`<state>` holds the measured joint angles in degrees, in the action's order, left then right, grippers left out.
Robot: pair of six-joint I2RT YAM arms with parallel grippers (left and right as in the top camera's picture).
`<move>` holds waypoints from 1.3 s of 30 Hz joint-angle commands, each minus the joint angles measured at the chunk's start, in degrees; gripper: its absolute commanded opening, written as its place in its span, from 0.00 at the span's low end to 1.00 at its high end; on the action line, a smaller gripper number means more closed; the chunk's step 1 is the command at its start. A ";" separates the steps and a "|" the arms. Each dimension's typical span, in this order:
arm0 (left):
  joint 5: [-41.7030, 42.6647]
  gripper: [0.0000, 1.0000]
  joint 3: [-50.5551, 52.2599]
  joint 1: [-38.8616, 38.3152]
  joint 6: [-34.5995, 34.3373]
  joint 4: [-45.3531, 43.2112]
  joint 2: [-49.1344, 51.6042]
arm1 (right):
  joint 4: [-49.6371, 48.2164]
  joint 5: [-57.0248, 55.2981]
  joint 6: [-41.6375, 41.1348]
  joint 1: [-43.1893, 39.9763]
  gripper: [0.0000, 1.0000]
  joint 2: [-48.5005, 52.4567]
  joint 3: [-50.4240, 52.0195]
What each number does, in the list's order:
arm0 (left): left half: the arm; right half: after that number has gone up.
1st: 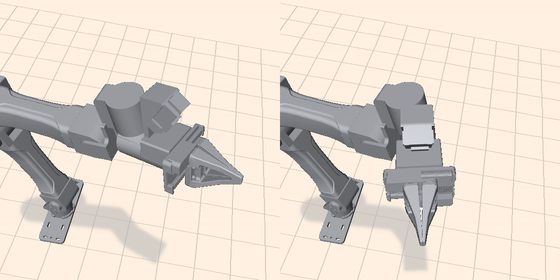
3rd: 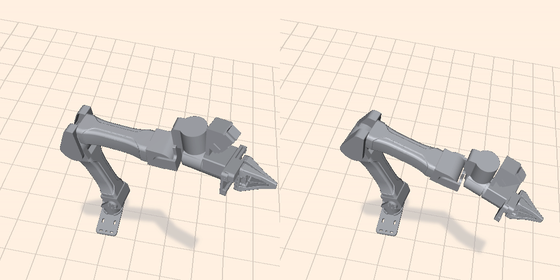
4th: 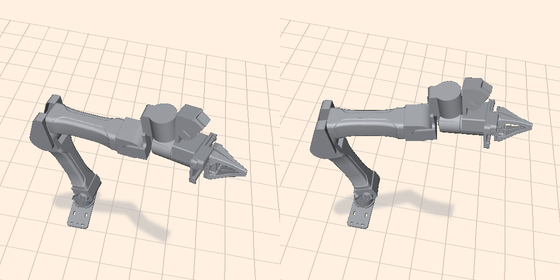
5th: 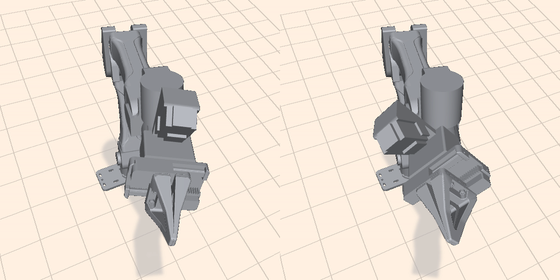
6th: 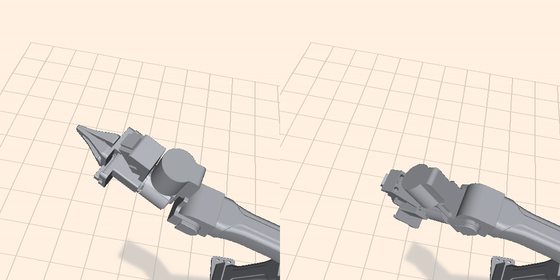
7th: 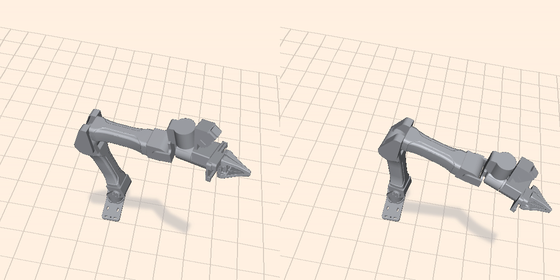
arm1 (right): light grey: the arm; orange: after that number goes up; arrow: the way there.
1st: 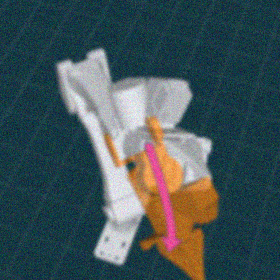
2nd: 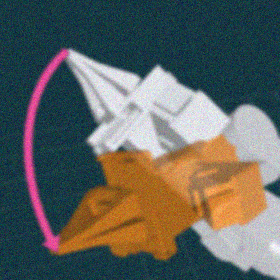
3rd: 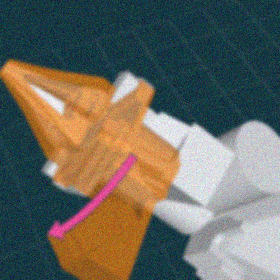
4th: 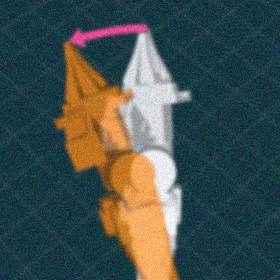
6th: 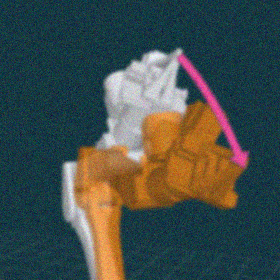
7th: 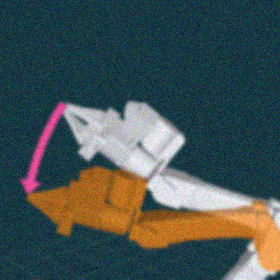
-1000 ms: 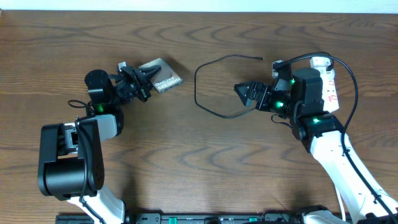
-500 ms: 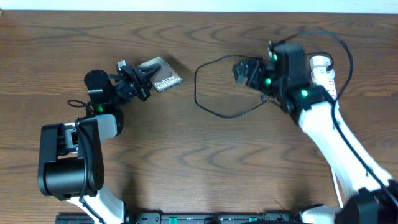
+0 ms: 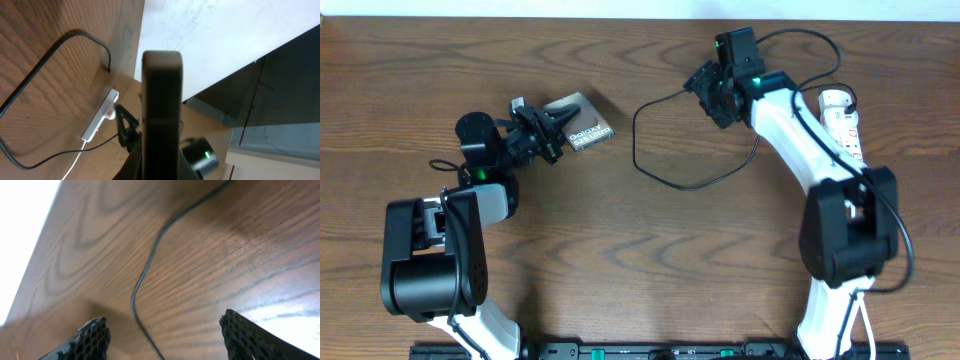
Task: Plug charger to phone and switch on socket
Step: 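Move the right gripper up toward the black charging cable, then grasp the cable's USB-C plug with the right gripper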
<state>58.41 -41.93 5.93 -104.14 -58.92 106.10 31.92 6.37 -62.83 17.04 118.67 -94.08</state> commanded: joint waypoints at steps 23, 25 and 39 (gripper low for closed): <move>4.57 0.07 -1.86 0.09 0.57 -0.76 -0.55 | 10.14 2.82 -17.05 -7.15 0.66 24.30 -27.74; 4.57 0.07 -1.86 0.09 0.57 -0.76 -0.55 | 10.99 3.87 -17.07 -7.34 0.64 25.81 -29.22; 4.59 0.07 -1.86 0.15 0.57 -0.76 -0.55 | 13.51 7.39 -16.63 -7.76 0.01 30.08 -29.73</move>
<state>61.47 -41.93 5.93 -104.12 -58.94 106.10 44.51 12.78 -79.59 9.52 145.14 -123.44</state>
